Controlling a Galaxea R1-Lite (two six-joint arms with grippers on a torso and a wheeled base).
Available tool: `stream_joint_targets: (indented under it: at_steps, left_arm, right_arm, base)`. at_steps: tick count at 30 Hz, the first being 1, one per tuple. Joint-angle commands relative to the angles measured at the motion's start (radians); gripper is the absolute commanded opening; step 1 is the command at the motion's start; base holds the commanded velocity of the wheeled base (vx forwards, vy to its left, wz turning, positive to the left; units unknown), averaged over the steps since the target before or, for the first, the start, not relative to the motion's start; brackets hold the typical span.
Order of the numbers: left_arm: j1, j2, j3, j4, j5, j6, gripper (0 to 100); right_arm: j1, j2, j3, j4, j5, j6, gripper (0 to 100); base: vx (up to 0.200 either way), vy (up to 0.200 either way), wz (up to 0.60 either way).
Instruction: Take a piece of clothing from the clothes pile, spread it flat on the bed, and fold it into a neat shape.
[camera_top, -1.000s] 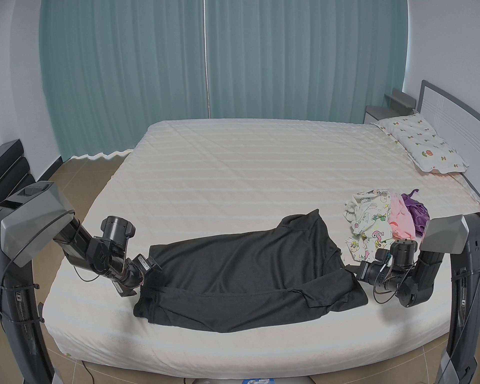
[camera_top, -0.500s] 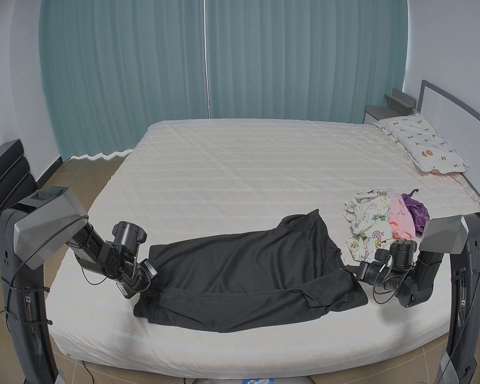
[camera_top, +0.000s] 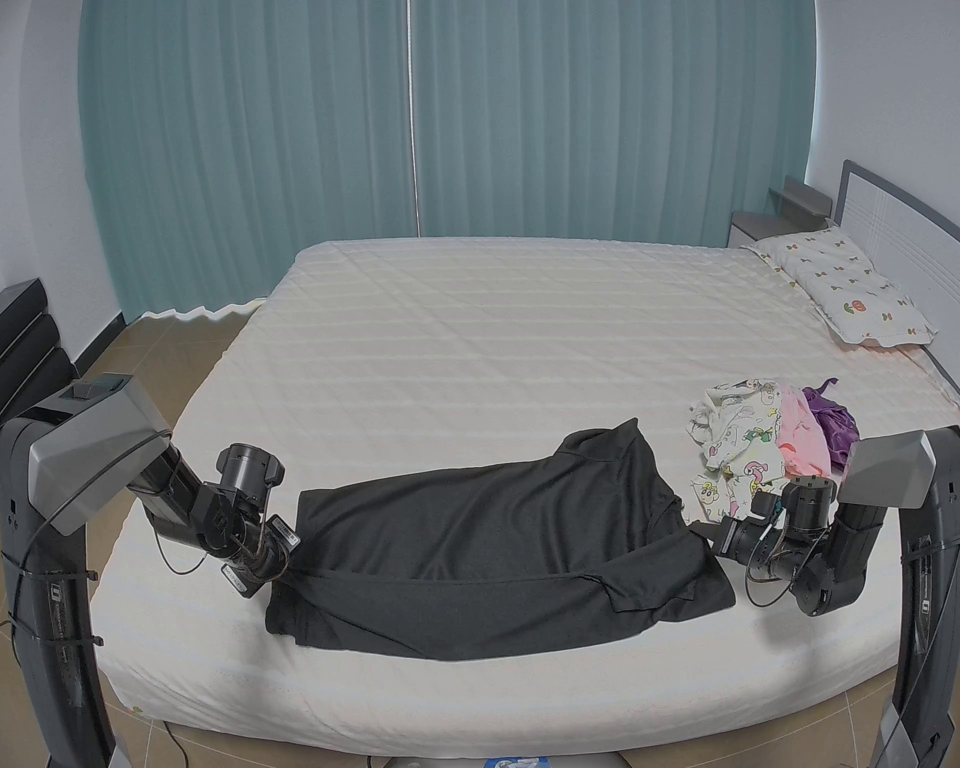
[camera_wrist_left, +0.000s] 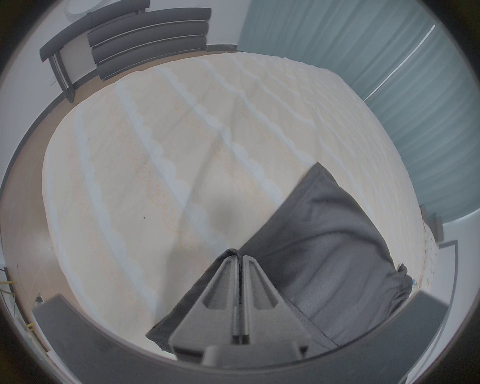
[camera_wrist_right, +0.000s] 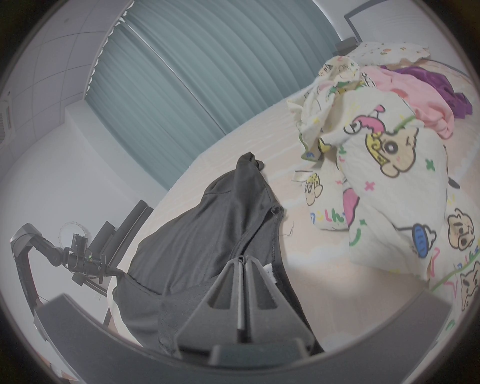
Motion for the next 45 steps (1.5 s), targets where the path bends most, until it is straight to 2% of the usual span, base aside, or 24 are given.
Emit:
stream_joint_targets:
  at_steps: [1,17,41,42,43,44,45]
  left_arm:
    - [0.013,0.002,-0.003,-0.001,0.001,-0.001,0]
    - [0.0,0.011,-0.003,0.001,-0.002,0.004,0]
    - [-0.021,0.008,-0.003,0.005,-0.011,0.013,0]
    - [-0.021,0.008,-0.004,0.007,-0.011,0.012,0]
    - [-0.021,0.008,-0.004,0.005,-0.011,0.012,0]
    - [-0.021,0.008,-0.004,0.007,-0.011,0.012,100]
    - [-0.021,0.01,-0.004,0.005,-0.011,0.012,100]
  right_arm:
    - [0.001,0.008,-0.002,-0.002,-0.003,-0.001,0]
    - [-0.001,0.017,-0.025,0.01,-0.039,0.001,0]
    - [-0.005,0.035,-0.051,0.044,-0.042,-0.001,0]
    - [-0.005,0.037,-0.055,0.044,-0.042,-0.001,100]
    - [-0.005,0.037,-0.055,0.044,-0.042,-0.001,100]
    - [-0.004,0.037,-0.054,0.044,-0.042,-0.001,100]
    - [-0.005,0.037,-0.052,0.044,-0.04,-0.001,100]
  base:
    - [0.0,0.0,0.0]
    - [0.0,0.0,0.0]
    - [0.0,0.0,0.0]
    - [0.0,0.0,0.0]
    - [0.0,0.0,0.0]
    - [0.0,0.0,0.0]
    - [0.0,0.0,0.0]
